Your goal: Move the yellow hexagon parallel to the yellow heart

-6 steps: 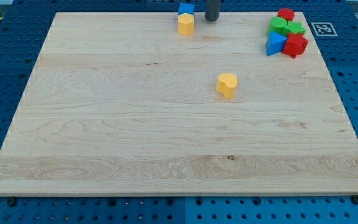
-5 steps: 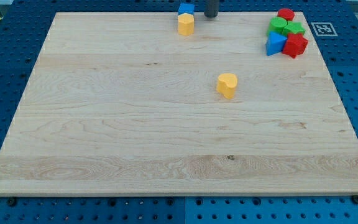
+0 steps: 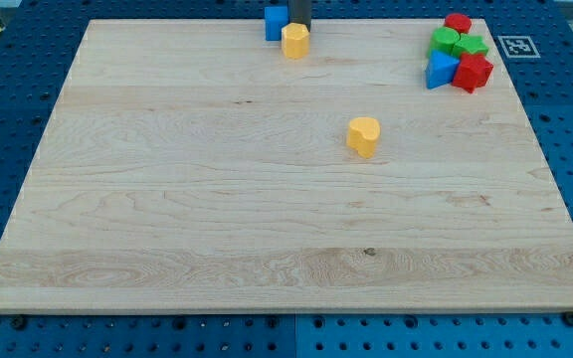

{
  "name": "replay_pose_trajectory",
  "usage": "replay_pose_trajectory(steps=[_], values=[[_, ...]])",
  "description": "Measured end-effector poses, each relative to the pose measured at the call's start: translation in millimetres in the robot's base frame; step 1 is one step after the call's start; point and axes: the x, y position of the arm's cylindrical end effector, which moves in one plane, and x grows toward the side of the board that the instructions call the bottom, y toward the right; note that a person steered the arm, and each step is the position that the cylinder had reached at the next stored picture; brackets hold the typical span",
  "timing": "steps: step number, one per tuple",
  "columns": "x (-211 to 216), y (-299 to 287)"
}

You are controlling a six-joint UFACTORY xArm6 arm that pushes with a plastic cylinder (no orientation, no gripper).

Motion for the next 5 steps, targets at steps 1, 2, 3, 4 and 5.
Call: replay_pose_trajectory(steps=[1,2,3,4,5], values=[[24.5,-4.2],[69.8,2.7],[110.5,9.7],[138.5,34.8],[159.2,38.8]])
